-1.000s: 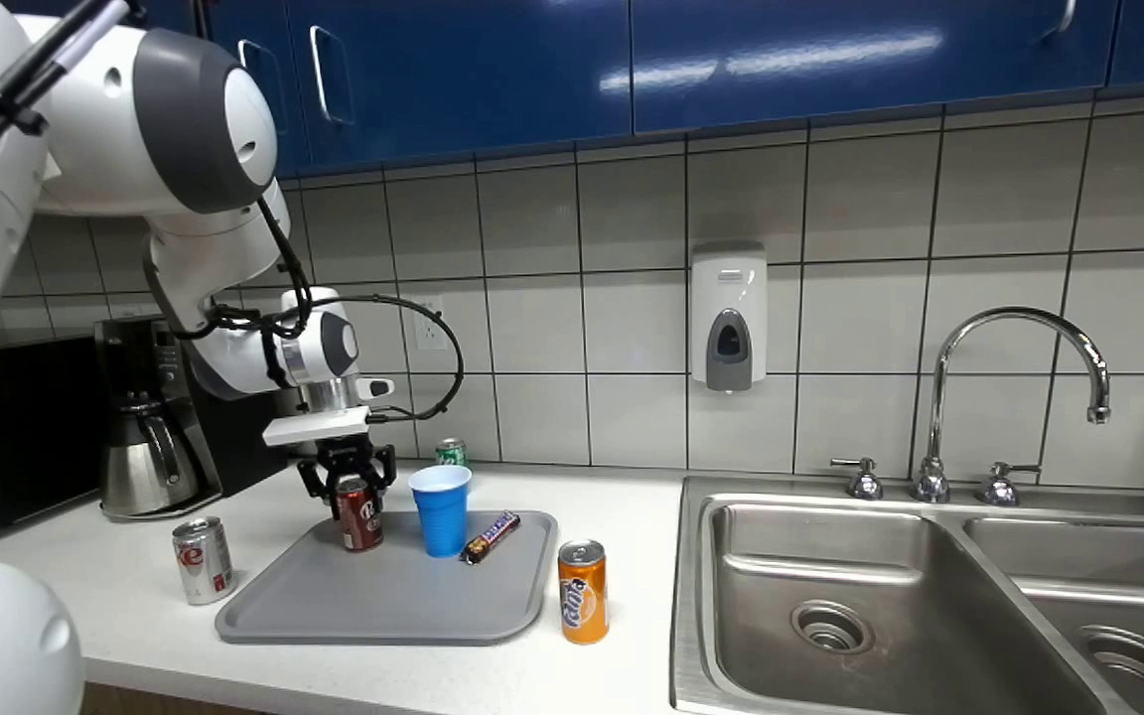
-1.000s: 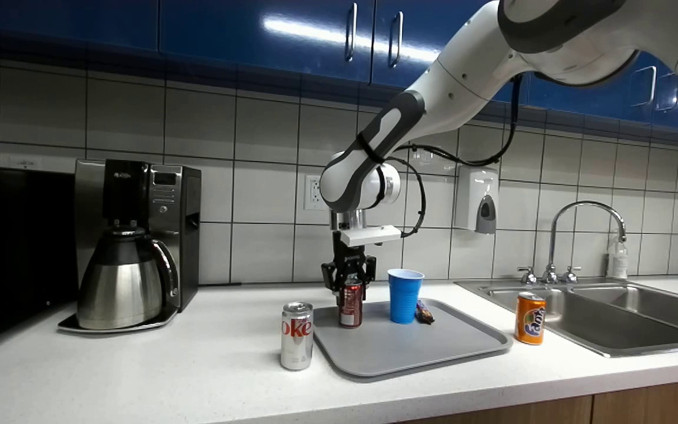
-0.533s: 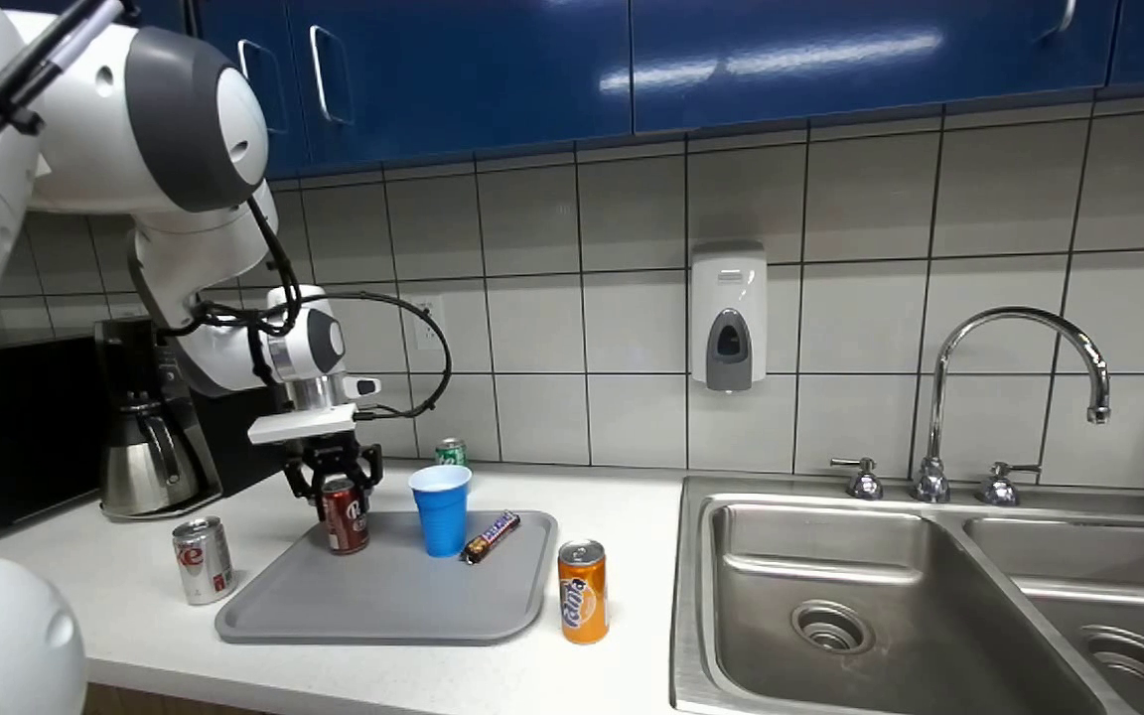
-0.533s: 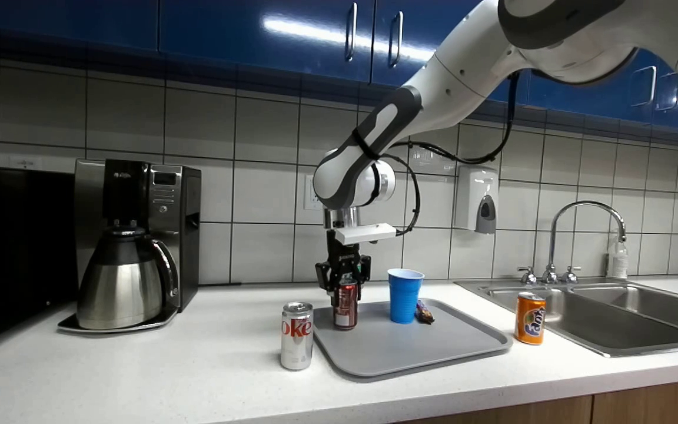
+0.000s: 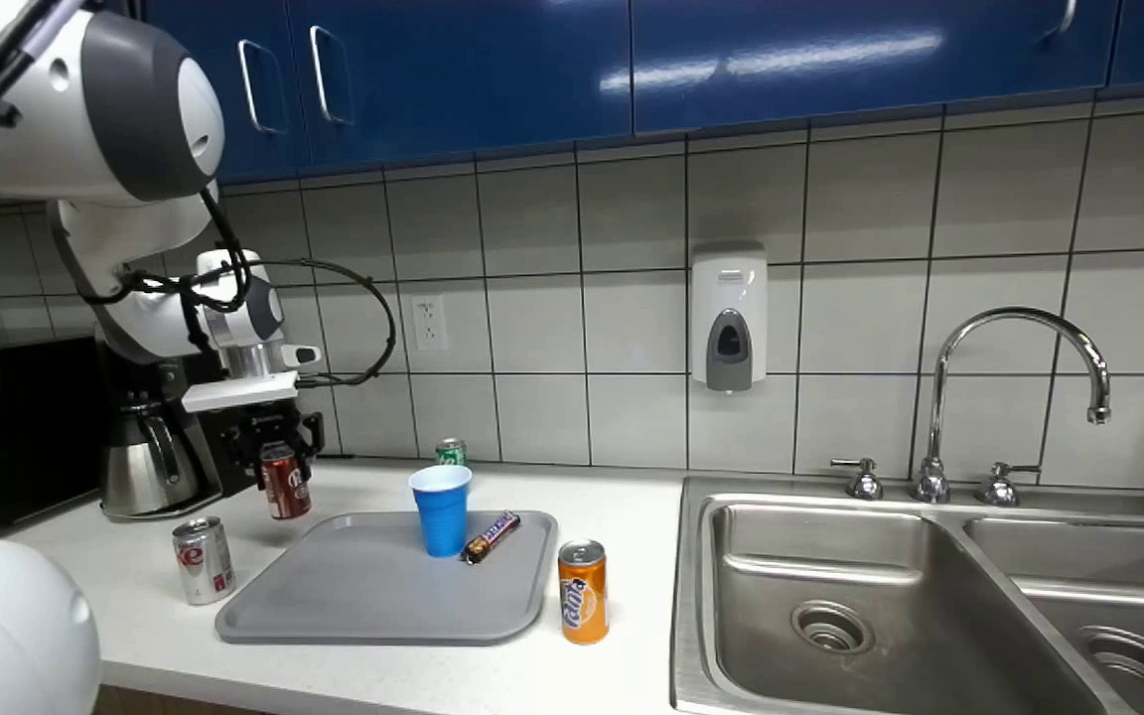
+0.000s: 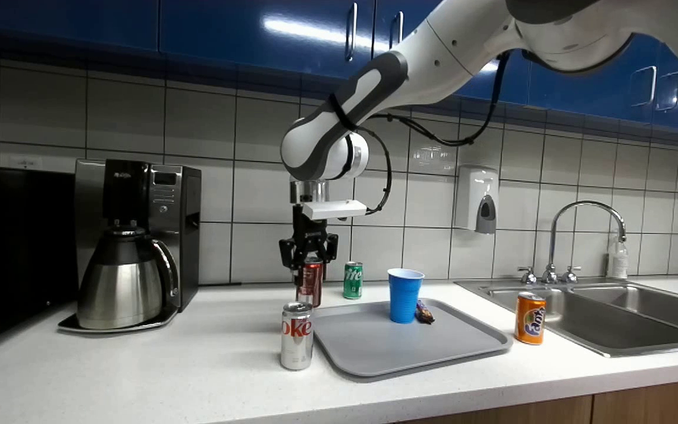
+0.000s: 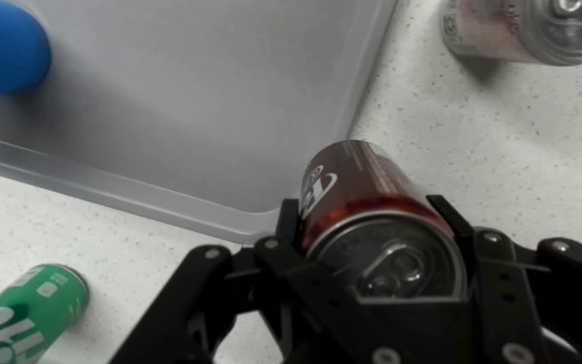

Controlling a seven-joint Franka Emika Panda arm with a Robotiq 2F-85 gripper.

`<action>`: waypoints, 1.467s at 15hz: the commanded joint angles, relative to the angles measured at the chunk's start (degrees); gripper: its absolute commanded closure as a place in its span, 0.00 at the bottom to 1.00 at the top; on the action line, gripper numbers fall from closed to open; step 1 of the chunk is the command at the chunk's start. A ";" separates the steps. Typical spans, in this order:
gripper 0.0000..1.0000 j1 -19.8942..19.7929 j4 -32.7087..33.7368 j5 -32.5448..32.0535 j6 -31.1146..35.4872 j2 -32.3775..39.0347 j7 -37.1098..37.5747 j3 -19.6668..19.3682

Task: Take the cans off of the tray

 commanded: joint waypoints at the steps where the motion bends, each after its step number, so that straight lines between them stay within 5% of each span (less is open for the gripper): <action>1: 0.61 1.21 4.37 -0.45 -3.28 1.10 -1.67 0.87; 22: 0.61 3.18 14.96 -1.30 -6.54 11.93 -9.50 0.73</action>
